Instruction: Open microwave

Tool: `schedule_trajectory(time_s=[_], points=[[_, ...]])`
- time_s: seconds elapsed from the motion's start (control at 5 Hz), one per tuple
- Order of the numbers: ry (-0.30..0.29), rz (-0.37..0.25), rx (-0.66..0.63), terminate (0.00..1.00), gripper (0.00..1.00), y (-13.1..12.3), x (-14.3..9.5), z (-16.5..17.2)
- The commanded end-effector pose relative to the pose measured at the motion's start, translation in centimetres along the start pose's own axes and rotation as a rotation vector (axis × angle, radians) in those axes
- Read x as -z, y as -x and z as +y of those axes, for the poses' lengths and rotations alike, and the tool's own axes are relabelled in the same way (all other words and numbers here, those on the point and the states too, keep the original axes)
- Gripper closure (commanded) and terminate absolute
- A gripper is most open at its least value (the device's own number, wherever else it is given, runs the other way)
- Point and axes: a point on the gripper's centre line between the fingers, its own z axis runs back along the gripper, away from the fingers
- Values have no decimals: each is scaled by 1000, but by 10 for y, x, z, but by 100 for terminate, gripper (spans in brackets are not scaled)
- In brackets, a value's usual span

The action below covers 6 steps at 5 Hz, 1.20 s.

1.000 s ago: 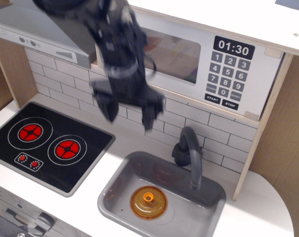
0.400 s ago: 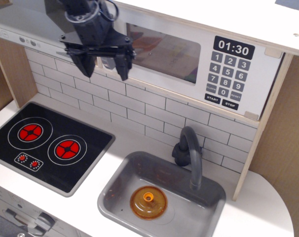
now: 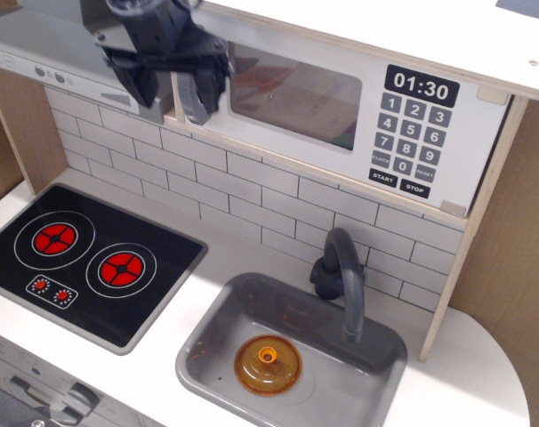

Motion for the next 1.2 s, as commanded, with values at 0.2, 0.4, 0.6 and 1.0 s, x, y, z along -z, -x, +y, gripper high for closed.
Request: schedule_trajectory(time_s=[0.2,0.4,0.6,1.0], points=[[-37,-120,-21,0,0,-29,-13,3],[-23,-101,-5,0,100,-27,-9,2],[-39,-121,18,0,100,-26,-8,2],[-29,-115,74,0,100,-3,-14,4]])
